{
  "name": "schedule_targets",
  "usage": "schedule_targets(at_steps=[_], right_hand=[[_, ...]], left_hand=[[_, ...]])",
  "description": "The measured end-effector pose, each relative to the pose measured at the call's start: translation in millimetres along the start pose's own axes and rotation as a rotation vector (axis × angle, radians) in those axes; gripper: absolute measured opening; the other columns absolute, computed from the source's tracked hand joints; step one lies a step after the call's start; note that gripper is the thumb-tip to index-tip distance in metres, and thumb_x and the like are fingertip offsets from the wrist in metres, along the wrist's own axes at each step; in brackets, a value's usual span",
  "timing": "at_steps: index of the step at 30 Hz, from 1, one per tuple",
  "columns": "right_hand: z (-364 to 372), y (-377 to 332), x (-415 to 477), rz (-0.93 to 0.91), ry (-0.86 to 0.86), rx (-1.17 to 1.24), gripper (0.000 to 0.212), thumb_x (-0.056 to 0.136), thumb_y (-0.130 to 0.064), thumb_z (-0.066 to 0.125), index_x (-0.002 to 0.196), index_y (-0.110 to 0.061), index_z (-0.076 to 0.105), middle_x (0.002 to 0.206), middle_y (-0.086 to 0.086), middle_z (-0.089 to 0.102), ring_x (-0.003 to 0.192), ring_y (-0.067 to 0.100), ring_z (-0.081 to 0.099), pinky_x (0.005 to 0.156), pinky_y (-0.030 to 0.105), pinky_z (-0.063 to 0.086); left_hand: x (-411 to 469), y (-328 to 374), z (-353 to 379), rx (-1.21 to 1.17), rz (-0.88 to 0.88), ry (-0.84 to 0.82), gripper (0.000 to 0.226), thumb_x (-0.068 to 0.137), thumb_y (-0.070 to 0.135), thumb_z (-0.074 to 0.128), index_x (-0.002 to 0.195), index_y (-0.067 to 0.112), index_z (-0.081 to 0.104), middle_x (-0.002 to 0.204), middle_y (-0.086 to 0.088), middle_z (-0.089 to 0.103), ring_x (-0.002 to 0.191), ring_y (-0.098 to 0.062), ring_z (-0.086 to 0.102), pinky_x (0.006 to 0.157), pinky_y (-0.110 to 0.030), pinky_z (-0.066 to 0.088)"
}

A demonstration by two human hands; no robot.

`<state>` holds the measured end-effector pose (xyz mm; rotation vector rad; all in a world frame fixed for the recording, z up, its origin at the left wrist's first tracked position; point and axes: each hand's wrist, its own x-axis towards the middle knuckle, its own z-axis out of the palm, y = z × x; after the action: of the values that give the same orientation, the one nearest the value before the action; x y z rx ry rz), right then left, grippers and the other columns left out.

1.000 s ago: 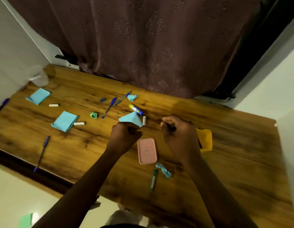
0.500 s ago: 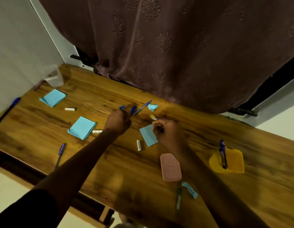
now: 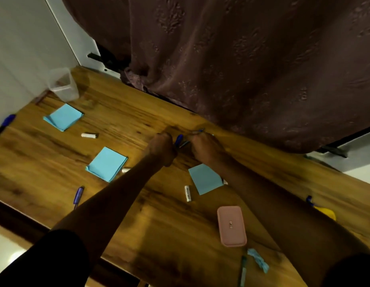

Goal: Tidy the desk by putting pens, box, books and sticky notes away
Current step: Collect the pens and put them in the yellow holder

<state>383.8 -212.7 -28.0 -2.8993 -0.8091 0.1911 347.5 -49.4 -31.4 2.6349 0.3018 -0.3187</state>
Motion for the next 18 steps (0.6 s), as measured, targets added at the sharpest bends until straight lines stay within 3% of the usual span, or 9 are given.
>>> schedule_targets(at_steps=[4,6,9,11,13,15,18], right_hand=[[1.7,-5.8,21.3,0.000,-0.169,-0.190,0.035,0.109,-0.008,0.034,0.139,-0.007,0.054,0.147,0.014,0.054,0.136,0.032,0.050,0.116,0.038,0.036],[-2.0,-1.7,26.1,-0.076,-0.169,-0.268,0.033,0.107,-0.008,0.037,0.129,-0.002,0.060,0.134,0.018,0.062,0.126,0.037,0.056,0.108,0.045,0.043],[-11.4,-0.5,28.1,-0.136,-0.172,-0.297,0.030,0.105,-0.012,0.042,0.119,-0.003,0.067,0.121,0.019,0.067,0.114,0.037,0.062,0.099,0.048,0.048],[-16.0,-1.6,28.2,-0.124,-0.233,-0.323,0.031,0.107,-0.012,0.040,0.120,-0.004,0.067,0.124,0.017,0.067,0.118,0.035,0.062,0.104,0.044,0.046],[-20.4,-2.3,28.5,-0.127,-0.259,-0.260,0.030,0.105,-0.015,0.042,0.118,-0.005,0.068,0.119,0.018,0.067,0.114,0.037,0.062,0.098,0.044,0.047],[-24.0,-0.3,27.2,-0.182,-0.271,-0.245,0.028,0.104,-0.017,0.045,0.115,-0.007,0.069,0.114,0.018,0.067,0.111,0.039,0.061,0.094,0.045,0.045],[-34.2,-4.5,22.1,-0.253,-0.244,-0.314,0.025,0.101,-0.016,0.050,0.115,-0.008,0.069,0.114,0.017,0.068,0.110,0.040,0.062,0.093,0.045,0.046]], left_hand=[[0.4,-8.8,-0.7,-0.082,-0.005,-0.001,0.016,0.080,0.019,0.079,0.077,0.013,0.065,0.062,0.002,0.062,0.053,-0.009,0.060,0.046,-0.026,0.048],[-3.0,-14.3,-2.7,-0.111,0.026,0.037,0.024,0.081,0.017,0.075,0.063,0.017,0.060,0.059,0.001,0.063,0.046,-0.005,0.052,0.044,-0.022,0.041],[-17.3,-21.6,-10.2,-0.175,0.062,0.115,0.018,0.080,0.014,0.074,0.064,0.018,0.065,0.055,0.009,0.055,0.046,-0.001,0.051,0.045,-0.017,0.032],[-28.6,-27.3,-15.0,-0.209,0.076,0.148,0.014,0.077,0.016,0.074,0.066,0.020,0.066,0.059,0.007,0.060,0.049,-0.002,0.055,0.047,-0.020,0.037],[-40.1,-30.3,-21.8,-0.267,0.073,0.139,0.004,0.078,0.017,0.076,0.078,0.017,0.072,0.072,0.004,0.068,0.058,-0.003,0.062,0.052,-0.024,0.047],[-52.0,-30.7,-29.1,-0.372,0.028,0.121,0.006,0.081,0.016,0.078,0.085,0.019,0.074,0.081,0.004,0.070,0.067,-0.004,0.066,0.057,-0.023,0.052],[-66.9,-31.3,-36.2,-0.499,0.005,0.155,0.011,0.079,0.011,0.080,0.083,0.019,0.074,0.084,0.001,0.072,0.074,-0.010,0.070,0.069,-0.034,0.060]])
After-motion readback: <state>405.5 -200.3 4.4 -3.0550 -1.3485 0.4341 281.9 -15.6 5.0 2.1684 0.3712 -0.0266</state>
